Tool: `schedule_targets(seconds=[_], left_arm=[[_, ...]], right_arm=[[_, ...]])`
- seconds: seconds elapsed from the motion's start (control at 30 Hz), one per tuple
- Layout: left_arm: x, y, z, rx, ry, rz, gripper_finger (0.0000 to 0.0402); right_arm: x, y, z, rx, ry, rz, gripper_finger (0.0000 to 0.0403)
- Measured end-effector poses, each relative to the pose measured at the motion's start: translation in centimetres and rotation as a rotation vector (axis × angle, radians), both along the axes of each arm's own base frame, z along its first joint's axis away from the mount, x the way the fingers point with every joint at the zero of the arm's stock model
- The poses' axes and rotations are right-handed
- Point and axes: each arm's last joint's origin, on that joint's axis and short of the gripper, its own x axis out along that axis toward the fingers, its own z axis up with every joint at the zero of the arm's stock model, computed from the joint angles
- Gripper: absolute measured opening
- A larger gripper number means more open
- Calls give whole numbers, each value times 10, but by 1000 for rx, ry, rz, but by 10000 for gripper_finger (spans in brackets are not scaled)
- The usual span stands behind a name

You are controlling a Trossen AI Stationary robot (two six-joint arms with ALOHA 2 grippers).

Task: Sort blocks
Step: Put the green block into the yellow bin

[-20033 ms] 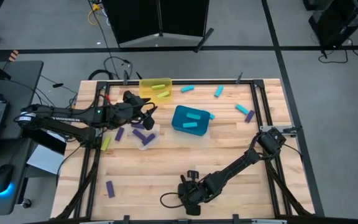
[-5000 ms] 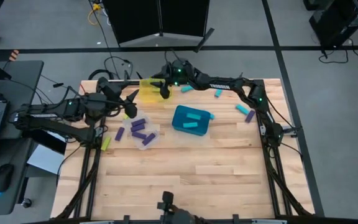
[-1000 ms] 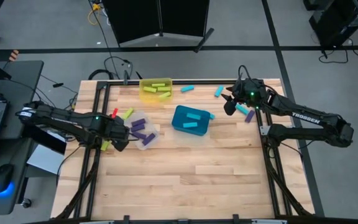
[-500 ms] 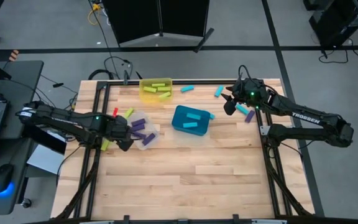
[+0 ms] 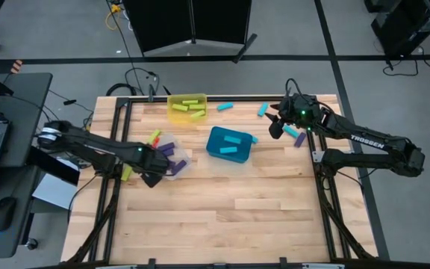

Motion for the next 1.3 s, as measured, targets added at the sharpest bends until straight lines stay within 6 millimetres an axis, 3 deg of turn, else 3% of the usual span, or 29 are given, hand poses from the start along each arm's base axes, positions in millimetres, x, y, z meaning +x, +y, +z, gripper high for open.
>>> schedule_targets(seconds=[0.13,0.5,0.63,0.83,0.97,1.17,1.3], left_arm=[[-3,1,-3,4,89,-49,209],[-4,4,-3,23,95,-113,210],[-13,10,-4,17,62,-82,210],[-35,20,25,73,-175,20,209],[-50,29,38,90,-314,179,209],[-54,44,39,42,-311,339,209],[-53,57,38,11,-290,341,209]], right_arm=[[0,0,0,1,1,5,201],[4,6,0,3,0,57,201],[5,8,0,3,0,70,201],[6,9,0,3,0,76,201],[6,9,1,-5,-15,76,201],[8,8,6,-45,-48,84,201],[8,7,6,-54,-50,88,201]])
